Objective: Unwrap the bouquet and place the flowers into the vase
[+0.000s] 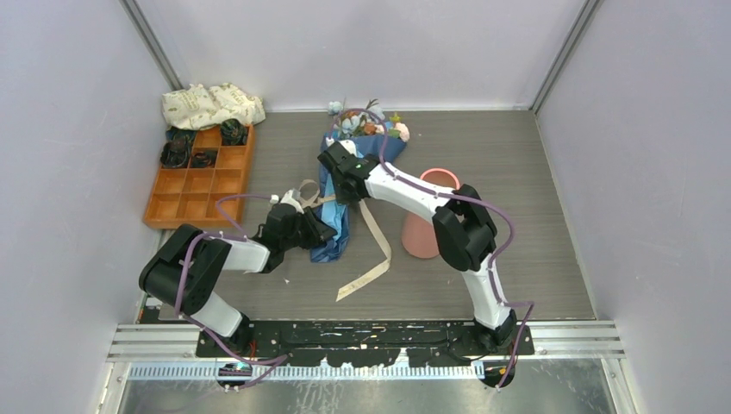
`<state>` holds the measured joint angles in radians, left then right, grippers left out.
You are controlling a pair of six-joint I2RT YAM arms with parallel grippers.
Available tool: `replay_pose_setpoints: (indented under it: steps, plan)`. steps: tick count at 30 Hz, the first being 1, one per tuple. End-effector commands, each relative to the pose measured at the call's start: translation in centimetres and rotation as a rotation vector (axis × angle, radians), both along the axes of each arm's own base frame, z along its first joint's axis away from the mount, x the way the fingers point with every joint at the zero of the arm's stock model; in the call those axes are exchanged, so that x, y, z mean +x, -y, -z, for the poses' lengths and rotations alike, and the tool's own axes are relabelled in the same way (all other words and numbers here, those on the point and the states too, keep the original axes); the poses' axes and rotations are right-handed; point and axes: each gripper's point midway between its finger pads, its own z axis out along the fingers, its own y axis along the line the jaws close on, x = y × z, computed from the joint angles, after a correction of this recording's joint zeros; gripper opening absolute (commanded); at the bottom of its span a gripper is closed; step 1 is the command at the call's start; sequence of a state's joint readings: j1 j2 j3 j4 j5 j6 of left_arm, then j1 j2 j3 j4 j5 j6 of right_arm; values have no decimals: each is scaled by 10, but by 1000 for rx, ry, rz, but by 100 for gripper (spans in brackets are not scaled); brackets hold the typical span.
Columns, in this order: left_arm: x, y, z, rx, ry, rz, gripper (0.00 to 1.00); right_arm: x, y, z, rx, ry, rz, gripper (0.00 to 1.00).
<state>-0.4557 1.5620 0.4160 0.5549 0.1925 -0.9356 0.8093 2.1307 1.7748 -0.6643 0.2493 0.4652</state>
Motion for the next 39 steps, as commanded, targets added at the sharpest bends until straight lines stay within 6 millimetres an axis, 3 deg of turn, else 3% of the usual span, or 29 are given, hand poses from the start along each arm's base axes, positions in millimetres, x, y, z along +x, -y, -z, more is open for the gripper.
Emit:
replay_pose_setpoints:
  steps: [1,11,20,32,35,39]
  plan:
    - [-46,-36,65,192,-225,-14,30,22,7,-108,94,219,33,1]
    - [-46,-37,66,197,-224,-14,30,24,26,-171,104,321,47,1]
    - [-46,-36,67,192,-226,-11,30,19,63,-283,125,522,83,1]
    - [-46,-35,64,185,-224,-10,30,-26,147,-431,241,842,216,3]
    - [-46,-35,64,184,-223,-10,30,-36,171,-454,240,912,276,4]
    - [-46,-34,63,180,-224,-8,30,-42,206,-468,166,975,400,6]
